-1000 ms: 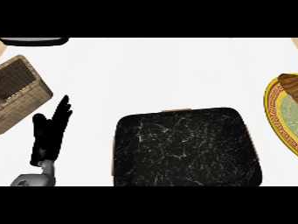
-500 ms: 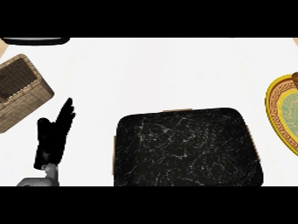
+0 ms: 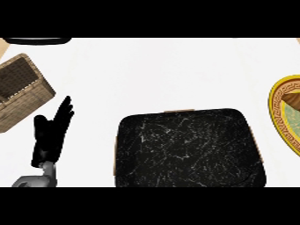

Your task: Pick the croissant from the tray and place it in the plate

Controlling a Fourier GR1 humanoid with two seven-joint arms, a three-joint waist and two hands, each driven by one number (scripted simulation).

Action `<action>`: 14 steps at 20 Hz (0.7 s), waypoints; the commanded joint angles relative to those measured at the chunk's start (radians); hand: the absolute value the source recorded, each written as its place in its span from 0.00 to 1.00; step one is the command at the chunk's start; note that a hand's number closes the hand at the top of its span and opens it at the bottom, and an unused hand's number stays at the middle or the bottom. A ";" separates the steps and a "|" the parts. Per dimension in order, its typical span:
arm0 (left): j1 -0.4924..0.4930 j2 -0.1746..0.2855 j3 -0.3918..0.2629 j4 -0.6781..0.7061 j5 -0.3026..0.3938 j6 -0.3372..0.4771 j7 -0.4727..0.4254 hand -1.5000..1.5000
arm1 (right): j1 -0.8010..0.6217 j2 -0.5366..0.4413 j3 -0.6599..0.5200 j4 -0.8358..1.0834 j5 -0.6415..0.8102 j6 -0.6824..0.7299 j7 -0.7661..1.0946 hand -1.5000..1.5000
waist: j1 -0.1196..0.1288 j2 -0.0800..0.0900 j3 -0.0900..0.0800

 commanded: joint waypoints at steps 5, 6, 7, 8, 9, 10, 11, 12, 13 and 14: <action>-0.001 0.022 0.027 0.003 0.018 -0.033 -0.003 0.50 | -0.067 -0.052 -0.014 0.197 -0.048 0.073 -0.271 0.00 | -0.003 -0.002 0.000; 0.024 -0.025 -0.014 0.010 -0.020 0.009 -0.036 0.50 | -0.038 0.017 -0.032 0.201 -0.068 -0.009 -0.309 0.00 | -0.004 -0.002 0.001; 0.002 -0.012 0.004 0.027 -0.013 0.005 -0.023 0.50 | -0.091 -0.067 -0.063 0.213 -0.109 0.095 -0.351 0.00 | -0.003 -0.001 0.001; 0.025 -0.022 -0.001 0.014 -0.022 0.023 -0.028 0.50 | -0.056 -0.023 -0.104 0.182 -0.164 0.080 -0.373 0.00 | -0.014 -0.005 0.001; 0.030 -0.021 -0.006 0.020 -0.017 0.010 -0.035 0.50 | -0.102 -0.010 -0.144 0.193 -0.212 0.092 -0.379 0.00 | -0.009 -0.004 0.001; -0.011 -0.030 0.005 0.042 -0.012 0.019 -0.026 0.50 | -0.075 0.010 -0.185 0.188 -0.259 0.089 -0.408 0.00 | -0.029 -0.005 0.001; 0.024 -0.013 0.016 0.028 -0.014 0.019 -0.036 0.50 | -0.097 0.004 -0.242 0.195 -0.325 0.130 -0.409 0.00 | -0.028 -0.010 0.001; 0.042 0.000 0.013 0.024 -0.006 -0.005 -0.043 0.50 | -0.098 0.020 -0.266 0.191 -0.358 0.145 -0.386 0.00 | -0.027 -0.011 0.000; 0.007 0.002 0.023 0.000 0.001 0.004 0.007 0.50 | -0.092 -0.003 -0.301 0.230 -0.393 0.179 -0.416 0.00 | -0.023 -0.008 0.002; 0.021 -0.014 0.005 0.007 -0.020 0.020 -0.014 0.50 | -0.100 -0.016 -0.331 0.253 -0.419 0.190 -0.400 0.00 | -0.019 -0.006 0.001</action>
